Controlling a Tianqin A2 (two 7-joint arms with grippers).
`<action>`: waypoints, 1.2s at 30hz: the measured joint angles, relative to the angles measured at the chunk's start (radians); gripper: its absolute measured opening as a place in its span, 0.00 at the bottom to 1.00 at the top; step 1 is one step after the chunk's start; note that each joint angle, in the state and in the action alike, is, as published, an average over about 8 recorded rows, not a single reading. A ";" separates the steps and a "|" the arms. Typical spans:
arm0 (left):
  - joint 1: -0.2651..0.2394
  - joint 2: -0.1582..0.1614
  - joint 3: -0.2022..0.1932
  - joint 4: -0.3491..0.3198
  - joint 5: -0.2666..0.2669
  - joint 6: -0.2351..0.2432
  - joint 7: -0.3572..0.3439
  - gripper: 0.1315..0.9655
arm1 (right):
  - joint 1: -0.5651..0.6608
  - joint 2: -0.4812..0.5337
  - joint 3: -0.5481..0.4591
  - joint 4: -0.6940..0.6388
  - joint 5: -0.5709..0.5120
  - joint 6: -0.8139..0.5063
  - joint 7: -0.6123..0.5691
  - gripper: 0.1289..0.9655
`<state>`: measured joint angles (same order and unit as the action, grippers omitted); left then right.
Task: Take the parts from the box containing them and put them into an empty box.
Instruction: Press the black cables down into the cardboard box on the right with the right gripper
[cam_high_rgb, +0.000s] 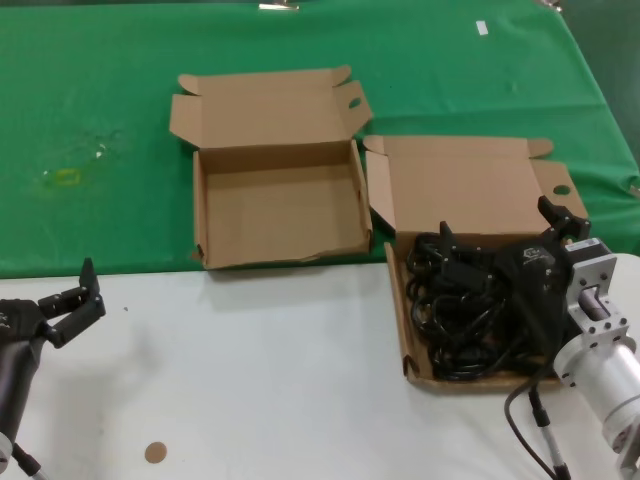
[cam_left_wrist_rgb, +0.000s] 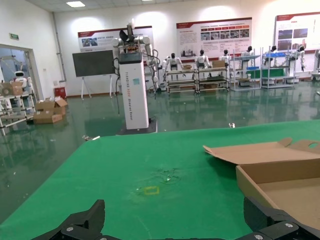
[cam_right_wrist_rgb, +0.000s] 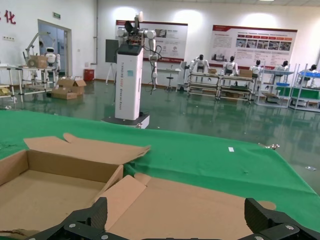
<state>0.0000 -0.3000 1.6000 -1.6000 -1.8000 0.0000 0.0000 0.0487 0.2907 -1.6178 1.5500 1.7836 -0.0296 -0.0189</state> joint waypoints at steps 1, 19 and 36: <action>0.000 0.000 0.000 0.000 0.000 0.000 0.000 1.00 | 0.000 0.000 0.000 0.000 0.000 0.000 0.000 1.00; 0.000 0.000 0.000 0.000 0.000 0.000 0.000 0.97 | 0.000 0.000 0.000 0.000 0.000 0.000 0.000 1.00; 0.000 0.000 0.000 0.000 0.000 0.000 0.000 0.72 | 0.000 0.000 0.000 0.000 0.000 0.001 0.000 1.00</action>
<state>0.0000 -0.3000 1.6000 -1.6000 -1.8000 0.0000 0.0000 0.0484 0.2909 -1.6176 1.5502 1.7841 -0.0282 -0.0184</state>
